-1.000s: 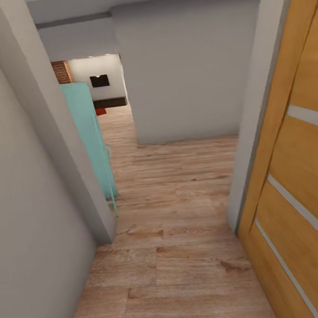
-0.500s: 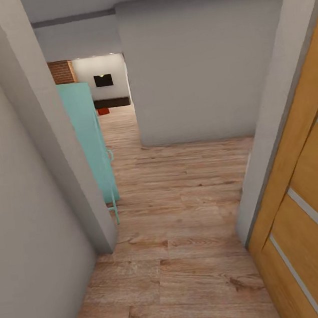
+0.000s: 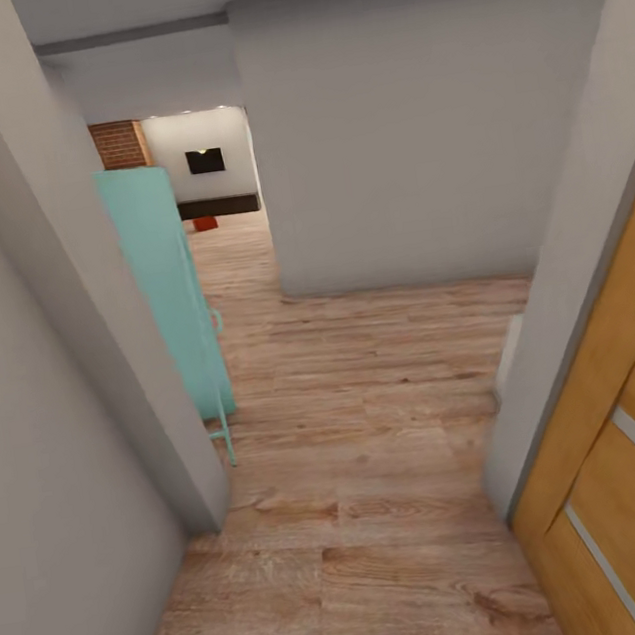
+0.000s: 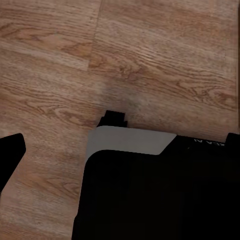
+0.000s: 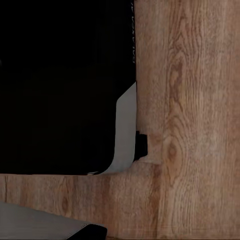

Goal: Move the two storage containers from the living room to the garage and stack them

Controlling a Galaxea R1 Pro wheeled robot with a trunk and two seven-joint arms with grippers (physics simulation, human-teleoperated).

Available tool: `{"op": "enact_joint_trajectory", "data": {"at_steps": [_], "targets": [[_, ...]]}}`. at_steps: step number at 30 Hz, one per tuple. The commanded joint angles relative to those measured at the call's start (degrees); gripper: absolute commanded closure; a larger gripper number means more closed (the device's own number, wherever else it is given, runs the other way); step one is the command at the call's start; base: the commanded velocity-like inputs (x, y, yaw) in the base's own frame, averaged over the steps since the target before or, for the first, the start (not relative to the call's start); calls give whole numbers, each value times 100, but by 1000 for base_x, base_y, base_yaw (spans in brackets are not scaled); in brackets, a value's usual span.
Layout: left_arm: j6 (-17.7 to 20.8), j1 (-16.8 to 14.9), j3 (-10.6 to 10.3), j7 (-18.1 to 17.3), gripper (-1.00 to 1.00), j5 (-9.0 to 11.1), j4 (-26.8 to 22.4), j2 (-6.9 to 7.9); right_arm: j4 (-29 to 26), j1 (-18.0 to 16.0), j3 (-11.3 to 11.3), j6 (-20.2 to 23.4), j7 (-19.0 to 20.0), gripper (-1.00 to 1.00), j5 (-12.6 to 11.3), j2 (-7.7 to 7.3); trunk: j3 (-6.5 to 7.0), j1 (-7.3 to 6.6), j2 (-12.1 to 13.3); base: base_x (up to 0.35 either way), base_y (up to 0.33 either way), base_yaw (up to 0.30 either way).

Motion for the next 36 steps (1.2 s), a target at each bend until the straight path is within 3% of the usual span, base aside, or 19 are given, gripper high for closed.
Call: {"op": "enact_joint_trajectory", "data": {"at_steps": [1,36], "targets": [[14,-4,-19,16,-100,43,-1,-1,17,-7,48,-22,-5,-100,-49,5,-6,4,-4,323,0,0],[14,-4,-19,16,-100,43,-1,-1,17,-6,46,-31,-5,-100,-49,5,-6,4,-4,323,0,0]]}}
